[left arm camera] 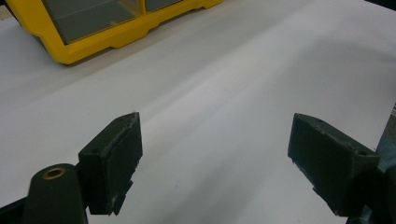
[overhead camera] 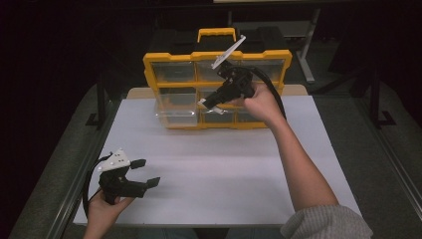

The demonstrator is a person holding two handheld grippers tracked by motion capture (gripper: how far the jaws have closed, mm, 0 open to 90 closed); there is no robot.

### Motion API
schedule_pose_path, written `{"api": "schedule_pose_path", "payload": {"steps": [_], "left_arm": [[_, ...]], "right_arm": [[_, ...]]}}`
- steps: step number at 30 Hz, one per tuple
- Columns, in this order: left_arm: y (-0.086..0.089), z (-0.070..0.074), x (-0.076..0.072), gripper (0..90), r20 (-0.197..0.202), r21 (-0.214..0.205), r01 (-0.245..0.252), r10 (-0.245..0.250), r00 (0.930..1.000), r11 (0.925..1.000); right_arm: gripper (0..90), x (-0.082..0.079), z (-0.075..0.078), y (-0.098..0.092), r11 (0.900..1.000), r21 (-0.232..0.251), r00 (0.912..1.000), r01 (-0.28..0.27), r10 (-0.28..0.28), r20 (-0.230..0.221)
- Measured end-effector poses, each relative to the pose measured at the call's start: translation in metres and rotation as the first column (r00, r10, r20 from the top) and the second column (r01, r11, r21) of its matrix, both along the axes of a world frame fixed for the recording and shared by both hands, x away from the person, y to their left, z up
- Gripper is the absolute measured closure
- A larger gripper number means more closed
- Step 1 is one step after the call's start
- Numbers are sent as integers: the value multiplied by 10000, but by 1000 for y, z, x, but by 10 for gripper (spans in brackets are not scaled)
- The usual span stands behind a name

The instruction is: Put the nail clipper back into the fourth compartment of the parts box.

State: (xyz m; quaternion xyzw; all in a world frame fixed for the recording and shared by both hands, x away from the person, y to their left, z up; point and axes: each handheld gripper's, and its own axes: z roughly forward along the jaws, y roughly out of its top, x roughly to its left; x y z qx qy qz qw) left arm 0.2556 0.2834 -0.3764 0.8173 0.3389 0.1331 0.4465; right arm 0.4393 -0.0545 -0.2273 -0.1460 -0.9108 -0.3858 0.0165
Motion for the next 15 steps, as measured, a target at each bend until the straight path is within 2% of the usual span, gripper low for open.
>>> {"api": "schedule_pose_path", "payload": {"steps": [15], "left_arm": [[-2,0,0,174,-58,-98,2,-3,10000,10000]], "right_arm": [[760,10,16,28,9996,-61,9995,-265,266,155]]}}
